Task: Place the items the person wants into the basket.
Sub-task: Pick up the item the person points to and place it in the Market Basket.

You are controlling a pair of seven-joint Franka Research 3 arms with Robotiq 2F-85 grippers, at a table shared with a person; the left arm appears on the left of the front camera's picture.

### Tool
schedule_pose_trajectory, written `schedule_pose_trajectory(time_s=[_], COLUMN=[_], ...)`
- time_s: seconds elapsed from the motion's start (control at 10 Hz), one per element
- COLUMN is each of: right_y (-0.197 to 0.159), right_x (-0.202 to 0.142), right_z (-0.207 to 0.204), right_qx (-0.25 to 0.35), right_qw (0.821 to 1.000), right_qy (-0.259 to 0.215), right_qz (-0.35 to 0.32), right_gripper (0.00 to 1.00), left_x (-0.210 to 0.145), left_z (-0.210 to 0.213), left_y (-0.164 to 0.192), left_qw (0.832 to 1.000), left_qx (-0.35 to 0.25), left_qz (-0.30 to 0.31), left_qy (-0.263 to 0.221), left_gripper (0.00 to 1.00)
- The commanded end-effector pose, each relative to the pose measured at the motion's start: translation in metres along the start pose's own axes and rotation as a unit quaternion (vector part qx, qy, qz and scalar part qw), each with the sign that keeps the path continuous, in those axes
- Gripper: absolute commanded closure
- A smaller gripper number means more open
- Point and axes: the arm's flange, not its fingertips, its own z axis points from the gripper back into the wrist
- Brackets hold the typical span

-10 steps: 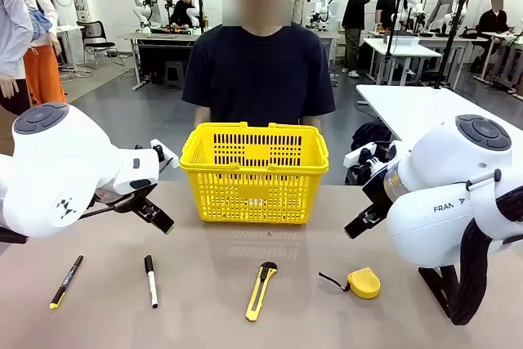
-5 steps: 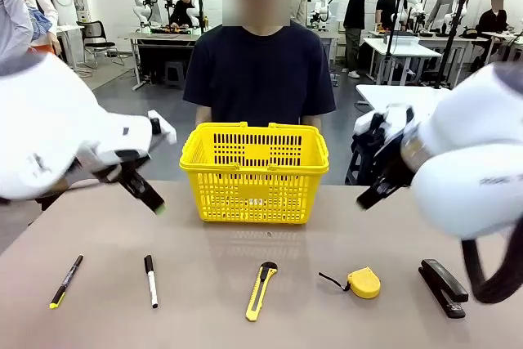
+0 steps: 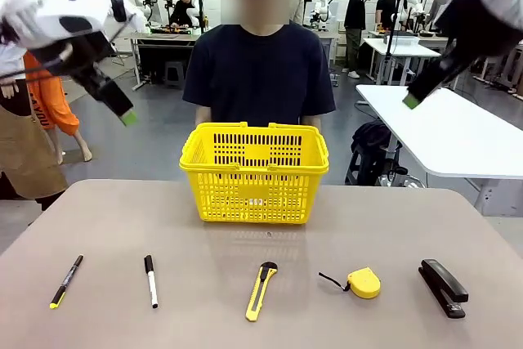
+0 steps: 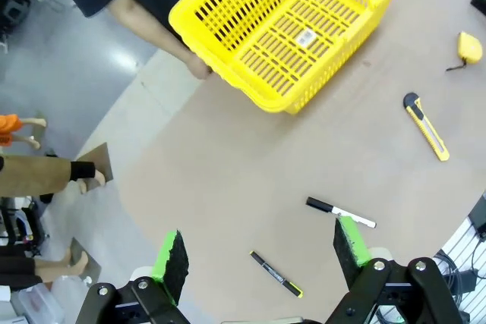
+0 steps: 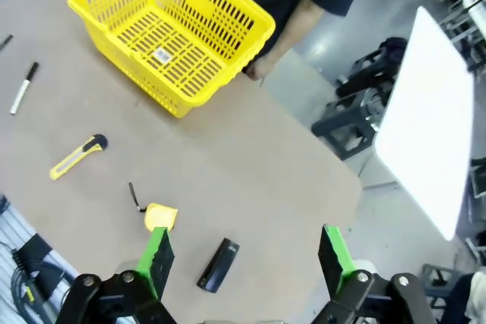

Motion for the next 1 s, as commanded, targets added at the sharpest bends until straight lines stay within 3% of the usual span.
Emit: schedule_pose_trajectory(time_s=[0.0, 0.1, 0.6, 0.7, 0.8, 0.9], right_y=[0.004, 0.0, 0.0, -0.023, -0.044, -0.069], right_x=[0.003, 0.0, 0.003, -0.018, -0.039, -0.058], right_z=[-0.011, 0.0, 0.004, 0.022, 0.035, 0.042], right_qx=[-0.023, 0.0, -0.004, 0.091, 0.151, 0.21], right_qw=[0.999, 1.0, 1.0, 0.995, 0.987, 0.973], right_qy=[0.031, 0.0, 0.004, -0.028, -0.06, -0.093], right_qz=[0.011, 0.0, 0.003, 0.027, 0.017, -0.004], right_gripper=[0.0, 0.0, 0.0, 0.0, 0.0, 0.0], left_x=[0.001, 0.0, 0.003, -0.013, -0.035, -0.059], left_z=[0.002, 0.0, 0.002, 0.031, 0.049, 0.062], left_y=[-0.002, 0.0, 0.0, 0.026, 0.05, 0.071], left_qw=[1.0, 1.0, 1.0, 0.99, 0.978, 0.975], left_qx=[0.027, 0.0, 0.003, -0.125, -0.181, -0.186], left_qz=[0.007, 0.0, 0.001, 0.005, 0.001, 0.0], left_qy=[0.003, 0.0, 0.0, -0.057, -0.101, -0.124], left_gripper=[0.0, 0.0, 0.0, 0.0, 0.0, 0.0])
